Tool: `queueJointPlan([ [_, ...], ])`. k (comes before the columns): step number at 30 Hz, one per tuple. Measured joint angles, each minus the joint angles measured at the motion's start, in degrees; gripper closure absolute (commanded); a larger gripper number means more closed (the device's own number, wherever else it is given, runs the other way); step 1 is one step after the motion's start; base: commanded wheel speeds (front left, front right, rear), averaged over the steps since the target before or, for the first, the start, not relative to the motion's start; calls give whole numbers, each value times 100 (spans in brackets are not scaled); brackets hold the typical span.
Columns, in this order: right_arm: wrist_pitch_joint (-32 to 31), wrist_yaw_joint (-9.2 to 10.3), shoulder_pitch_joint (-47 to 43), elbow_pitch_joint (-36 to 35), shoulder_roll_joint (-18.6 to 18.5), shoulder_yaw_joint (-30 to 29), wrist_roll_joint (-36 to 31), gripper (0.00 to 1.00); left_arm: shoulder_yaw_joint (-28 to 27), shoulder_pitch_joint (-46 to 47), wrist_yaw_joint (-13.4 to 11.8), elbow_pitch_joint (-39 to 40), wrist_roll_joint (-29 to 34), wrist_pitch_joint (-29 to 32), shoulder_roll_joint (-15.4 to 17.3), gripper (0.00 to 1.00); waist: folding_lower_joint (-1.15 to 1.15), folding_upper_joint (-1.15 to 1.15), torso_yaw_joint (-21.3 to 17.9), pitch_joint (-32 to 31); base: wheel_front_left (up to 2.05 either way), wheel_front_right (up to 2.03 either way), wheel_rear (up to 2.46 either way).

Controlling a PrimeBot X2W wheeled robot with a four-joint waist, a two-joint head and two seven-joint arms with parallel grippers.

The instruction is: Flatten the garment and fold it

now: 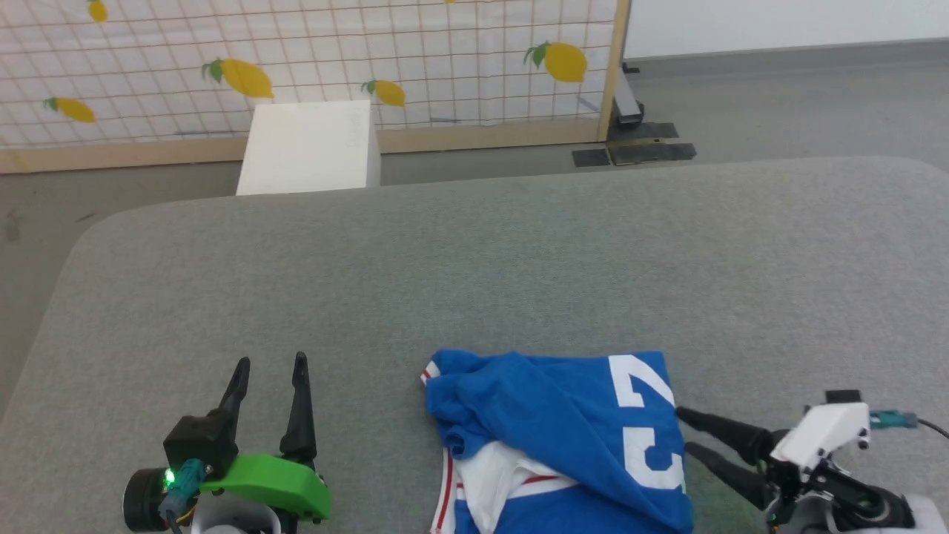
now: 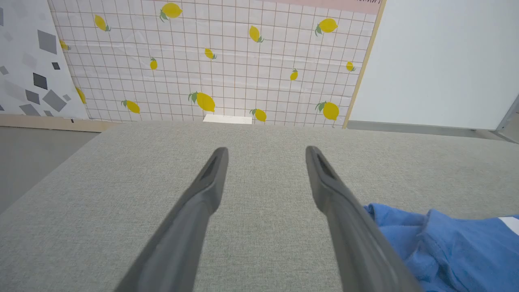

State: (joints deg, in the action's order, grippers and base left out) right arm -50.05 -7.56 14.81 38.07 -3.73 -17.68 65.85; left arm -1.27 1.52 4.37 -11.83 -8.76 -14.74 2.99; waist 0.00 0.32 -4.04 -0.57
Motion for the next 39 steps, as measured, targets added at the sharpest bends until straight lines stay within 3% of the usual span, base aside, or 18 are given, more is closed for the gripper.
queueJointPlan([
  [7,-414,0,307,448,46,266,-891,0,7,3,11,3,23,0,0,0,0,0,197,74,0,0,0],
  [8,-467,0,336,459,45,296,-951,5,10,3,11,3,23,0,0,0,0,0,226,85,0,0,0],
  [9,-519,0,365,471,45,326,-984,34,14,3,12,3,23,0,0,0,0,0,254,97,0,0,0],
  [11,-576,0,402,509,42,424,-985,78,18,3,12,1,23,0,0,0,0,0,301,115,0,0,0],
  [12,-592,0,405,509,41,501,-985,97,19,4,12,0,23,0,0,0,0,0,324,125,0,0,0],
  [13,-592,0,405,506,37,554,-985,100,19,4,12,0,23,0,0,0,0,0,340,132,0,0,0],
  [20,-313,0,386,-87,62,831,-1517,100,-15,1,7,30,21,0,0,0,0,0,332,159,0,0,0],
  [22,-36,0,378,-503,-43,1096,-2106,100,-53,-1,4,59,20,0,1,0,0,0,268,174,0,0,0],
  [26,591,0,385,-1244,-597,1777,-3644,100,-125,-3,-4,148,21,-1,0,0,0,0,57,222,0,0,0],
  [29,868,0,494,-1480,-928,2027,-4520,100,-151,3,-34,254,22,-3,0,0,0,0,-159,279,0,0,0],
  [39,1596,-2,1681,-1417,-1452,2320,-6157,100,-170,480,-45,583,241,-5,54,0,0,0,-1066,718,0,0,0],
])
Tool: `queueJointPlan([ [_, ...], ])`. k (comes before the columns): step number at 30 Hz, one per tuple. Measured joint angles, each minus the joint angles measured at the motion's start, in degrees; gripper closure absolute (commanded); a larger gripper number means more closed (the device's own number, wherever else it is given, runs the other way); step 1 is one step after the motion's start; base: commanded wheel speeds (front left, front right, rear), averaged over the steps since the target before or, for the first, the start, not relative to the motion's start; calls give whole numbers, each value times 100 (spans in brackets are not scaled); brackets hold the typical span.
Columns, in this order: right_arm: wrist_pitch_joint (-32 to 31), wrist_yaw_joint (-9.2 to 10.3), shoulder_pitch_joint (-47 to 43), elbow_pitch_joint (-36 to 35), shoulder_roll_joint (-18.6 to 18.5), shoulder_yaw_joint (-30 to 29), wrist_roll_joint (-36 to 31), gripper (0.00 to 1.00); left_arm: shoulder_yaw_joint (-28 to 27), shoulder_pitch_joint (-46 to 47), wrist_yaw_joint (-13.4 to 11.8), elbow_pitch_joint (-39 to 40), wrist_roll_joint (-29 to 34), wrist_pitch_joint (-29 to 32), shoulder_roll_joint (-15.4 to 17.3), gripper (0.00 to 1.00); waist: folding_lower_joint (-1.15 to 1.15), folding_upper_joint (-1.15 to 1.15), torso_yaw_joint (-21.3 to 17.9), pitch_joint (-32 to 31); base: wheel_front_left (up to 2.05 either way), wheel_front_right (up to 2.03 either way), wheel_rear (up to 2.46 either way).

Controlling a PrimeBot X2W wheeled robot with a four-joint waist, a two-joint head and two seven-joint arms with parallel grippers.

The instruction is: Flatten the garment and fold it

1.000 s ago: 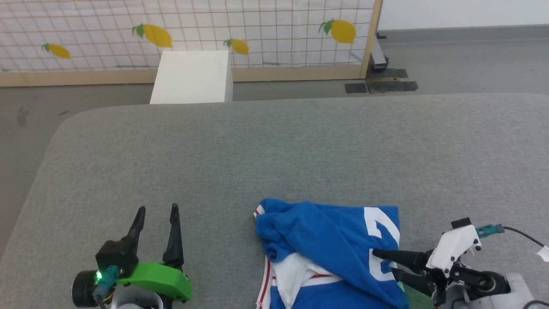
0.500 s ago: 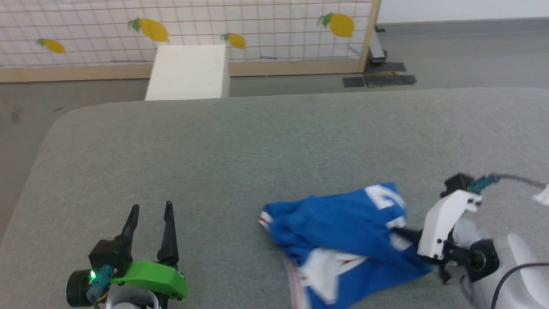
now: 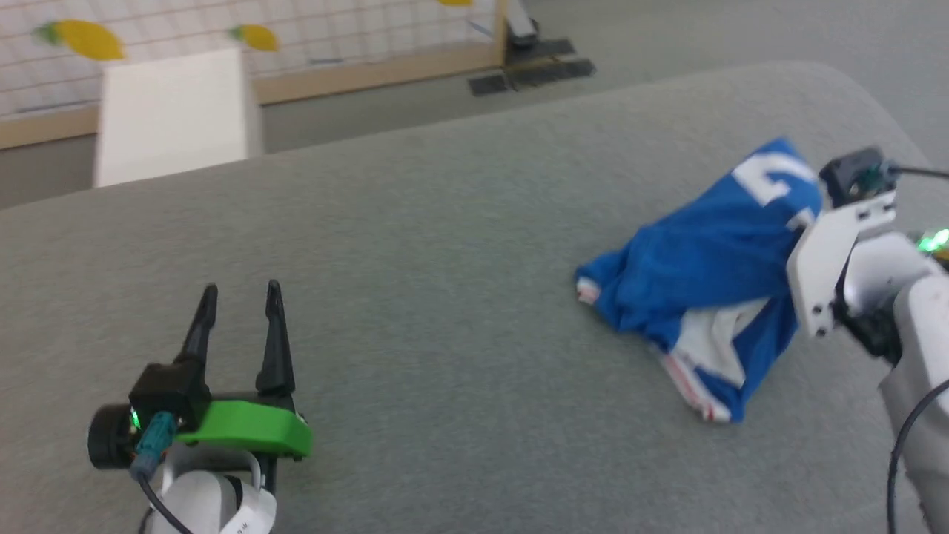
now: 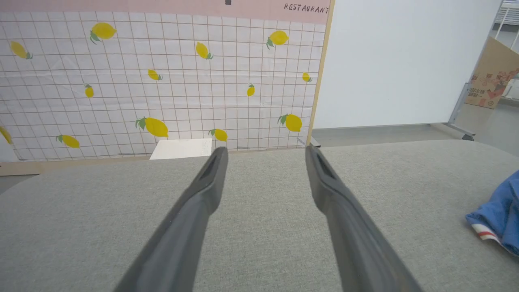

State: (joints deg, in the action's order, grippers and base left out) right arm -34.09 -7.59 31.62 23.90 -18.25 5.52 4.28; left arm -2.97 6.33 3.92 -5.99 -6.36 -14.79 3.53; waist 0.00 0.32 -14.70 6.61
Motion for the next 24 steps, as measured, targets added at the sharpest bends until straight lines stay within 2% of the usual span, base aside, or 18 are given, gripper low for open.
queueJointPlan([
  [5,497,0,511,428,-138,-160,-433,100,33,213,-1,98,159,7,192,0,0,0,-461,335,0,0,0],
  [12,1459,-1,1196,1237,-174,-868,-1182,100,87,581,-9,437,352,302,506,0,0,0,-923,1019,0,0,0],
  [18,2134,-1,1633,1655,-135,-1815,-2225,100,126,714,4,721,416,566,700,0,1,0,-1169,1618,0,0,0],
  [24,2496,-1,1707,2056,116,-2744,-2759,100,156,716,0,832,435,634,732,0,2,0,-1216,1988,0,0,0],
])
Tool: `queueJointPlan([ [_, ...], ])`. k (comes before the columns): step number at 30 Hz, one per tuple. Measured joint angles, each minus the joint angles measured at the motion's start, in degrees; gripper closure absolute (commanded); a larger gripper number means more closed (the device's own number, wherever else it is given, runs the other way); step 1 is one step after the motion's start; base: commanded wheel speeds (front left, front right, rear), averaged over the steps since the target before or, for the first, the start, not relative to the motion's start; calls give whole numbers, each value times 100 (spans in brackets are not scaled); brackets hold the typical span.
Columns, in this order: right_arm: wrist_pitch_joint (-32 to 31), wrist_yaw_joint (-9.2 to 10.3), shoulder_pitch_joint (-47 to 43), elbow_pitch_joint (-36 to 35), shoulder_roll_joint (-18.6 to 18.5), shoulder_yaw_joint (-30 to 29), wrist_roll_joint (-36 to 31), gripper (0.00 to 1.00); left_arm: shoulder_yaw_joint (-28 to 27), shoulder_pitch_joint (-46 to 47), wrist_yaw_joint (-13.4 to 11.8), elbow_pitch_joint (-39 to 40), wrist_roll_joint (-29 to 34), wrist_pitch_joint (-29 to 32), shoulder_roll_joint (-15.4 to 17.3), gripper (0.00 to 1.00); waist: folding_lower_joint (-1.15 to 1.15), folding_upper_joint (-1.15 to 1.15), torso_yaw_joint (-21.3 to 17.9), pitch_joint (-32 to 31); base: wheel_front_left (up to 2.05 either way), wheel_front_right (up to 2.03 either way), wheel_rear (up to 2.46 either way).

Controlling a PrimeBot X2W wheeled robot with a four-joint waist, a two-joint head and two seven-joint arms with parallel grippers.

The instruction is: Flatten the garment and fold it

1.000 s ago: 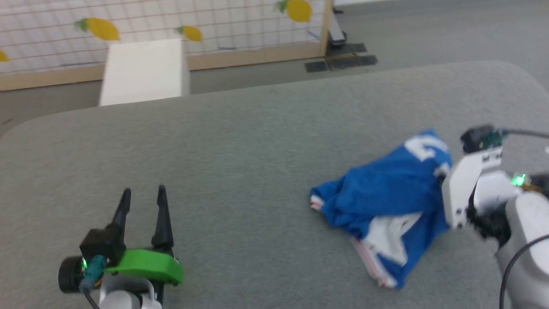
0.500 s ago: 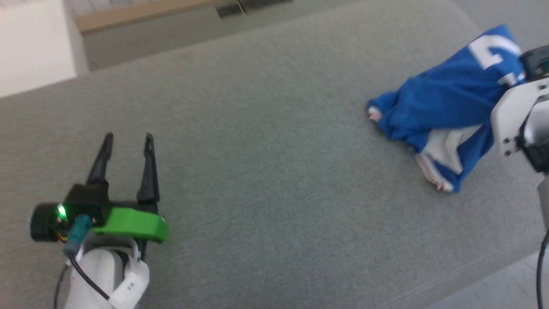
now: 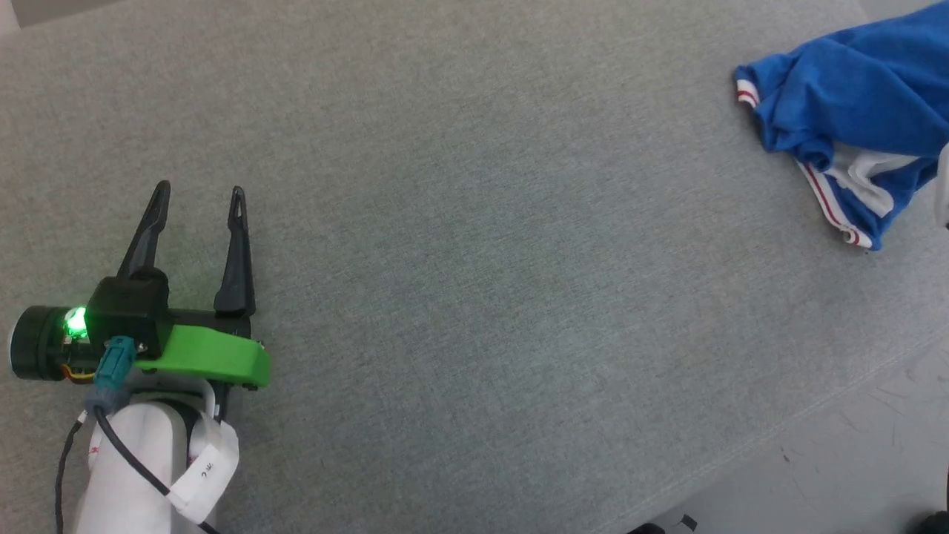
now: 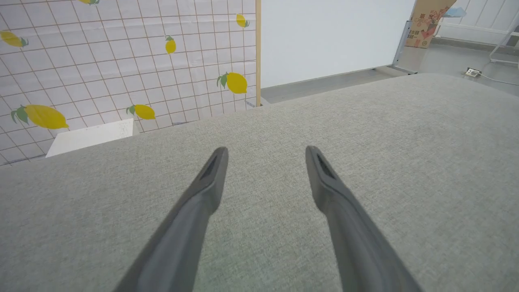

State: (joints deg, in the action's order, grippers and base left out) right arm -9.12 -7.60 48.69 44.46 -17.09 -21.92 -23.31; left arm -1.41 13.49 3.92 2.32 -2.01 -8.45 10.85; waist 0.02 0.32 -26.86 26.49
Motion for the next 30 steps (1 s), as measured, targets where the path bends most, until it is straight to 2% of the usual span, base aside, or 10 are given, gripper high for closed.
queueJointPlan([
  [1,41,0,5,36,20,-129,-73,96,-1,-2,-2,0,-1,4,-1,0,0,0,20,15,0,0,0],
  [2,89,0,9,82,32,-264,-155,58,-1,-8,-4,-1,-2,3,-1,0,0,0,47,25,0,0,0],
  [3,111,0,9,131,37,-382,-244,2,0,-21,-13,-10,-10,-21,-4,0,0,0,75,24,0,0,0],
  [9,175,0,-4,190,35,-998,-615,0,54,-177,-54,-343,-162,-279,-200,0,0,0,187,-228,0,0,0],
  [15,868,0,-308,121,62,-1004,-333,0,127,-512,-96,-814,-426,-504,-470,0,-1,0,383,-748,0,0,0],
  [19,1537,1,-715,-74,190,-600,321,0,179,-695,-102,-1057,-590,-583,-586,0,-2,0,596,-1171,0,0,0],
  [22,1982,1,-1170,-390,272,-57,951,0,199,-738,-102,-1179,-721,-603,-642,0,-2,0,802,-1448,0,0,0],
  [26,2235,0,-1914,-1133,337,757,1803,0,246,-779,-94,-1272,-769,-628,-691,0,-2,0,1149,-1740,0,0,0],
  [30,2296,1,-2744,-1984,279,1243,2502,0,265,-854,-94,-1263,-806,-628,-716,0,-2,0,1505,-2000,0,0,0],
])
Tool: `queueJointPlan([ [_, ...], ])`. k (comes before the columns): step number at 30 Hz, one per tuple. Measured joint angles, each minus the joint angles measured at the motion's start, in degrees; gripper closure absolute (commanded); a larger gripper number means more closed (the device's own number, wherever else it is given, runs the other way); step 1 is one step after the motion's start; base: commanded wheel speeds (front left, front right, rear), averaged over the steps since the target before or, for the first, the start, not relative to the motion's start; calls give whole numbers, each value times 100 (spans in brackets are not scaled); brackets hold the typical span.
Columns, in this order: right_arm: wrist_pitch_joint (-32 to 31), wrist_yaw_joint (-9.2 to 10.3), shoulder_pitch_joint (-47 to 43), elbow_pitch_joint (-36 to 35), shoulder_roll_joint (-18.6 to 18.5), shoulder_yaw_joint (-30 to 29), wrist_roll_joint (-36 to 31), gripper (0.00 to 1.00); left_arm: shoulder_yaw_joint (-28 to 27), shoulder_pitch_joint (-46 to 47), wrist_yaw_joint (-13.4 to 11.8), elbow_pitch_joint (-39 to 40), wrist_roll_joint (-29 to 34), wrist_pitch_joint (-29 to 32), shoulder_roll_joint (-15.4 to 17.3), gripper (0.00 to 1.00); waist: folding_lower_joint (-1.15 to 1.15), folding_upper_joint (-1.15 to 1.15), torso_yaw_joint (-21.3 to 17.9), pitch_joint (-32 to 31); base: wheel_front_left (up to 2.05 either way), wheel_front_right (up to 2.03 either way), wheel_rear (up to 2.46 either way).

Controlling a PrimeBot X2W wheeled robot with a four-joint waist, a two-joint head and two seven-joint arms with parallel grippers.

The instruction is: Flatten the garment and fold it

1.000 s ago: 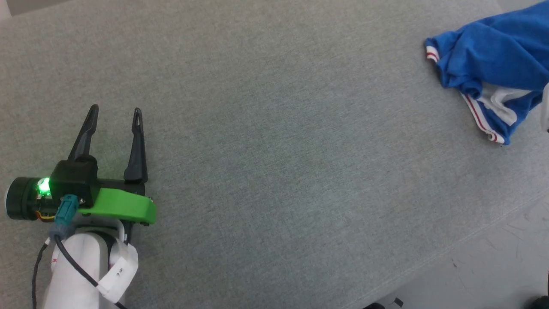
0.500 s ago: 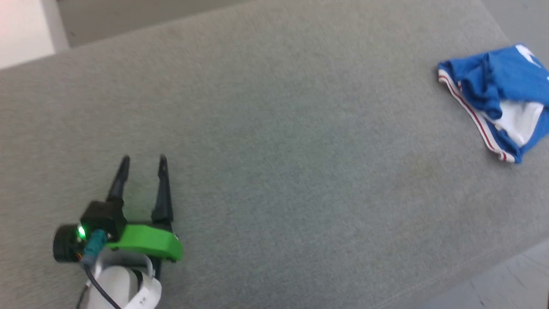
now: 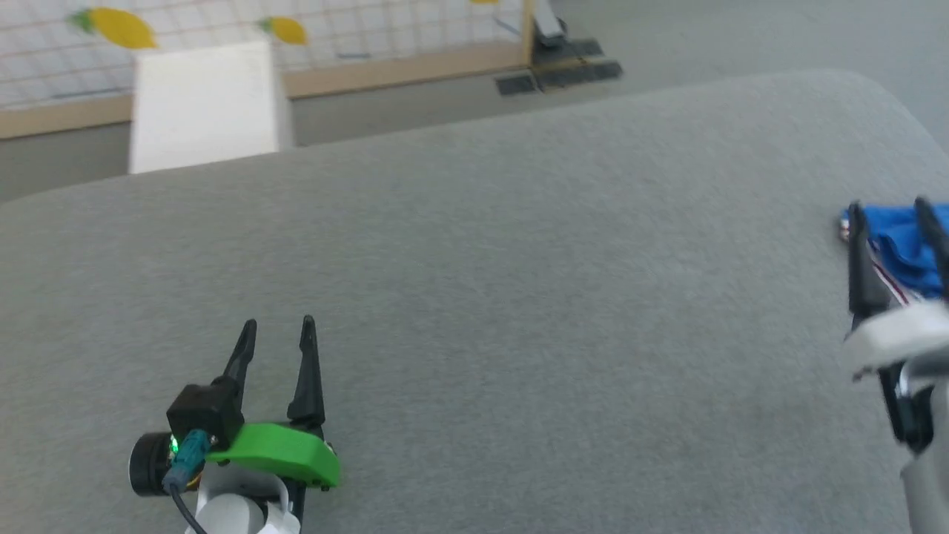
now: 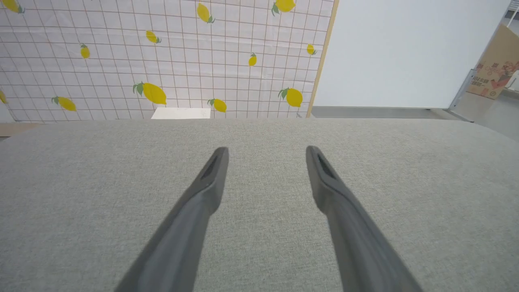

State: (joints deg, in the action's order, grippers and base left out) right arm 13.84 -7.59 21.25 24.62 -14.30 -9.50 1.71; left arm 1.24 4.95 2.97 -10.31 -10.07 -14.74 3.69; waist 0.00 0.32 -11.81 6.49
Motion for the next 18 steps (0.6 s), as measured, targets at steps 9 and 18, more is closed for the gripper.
queueJointPlan([
  [9,21,0,-1579,-1436,327,272,377,0,169,-205,29,-99,-46,-3,-44,0,0,0,736,-461,0,0,0],
  [18,-21,0,-2323,-1934,799,255,100,0,234,-384,27,-98,-67,-4,-52,0,0,0,1129,-788,0,0,0],
])
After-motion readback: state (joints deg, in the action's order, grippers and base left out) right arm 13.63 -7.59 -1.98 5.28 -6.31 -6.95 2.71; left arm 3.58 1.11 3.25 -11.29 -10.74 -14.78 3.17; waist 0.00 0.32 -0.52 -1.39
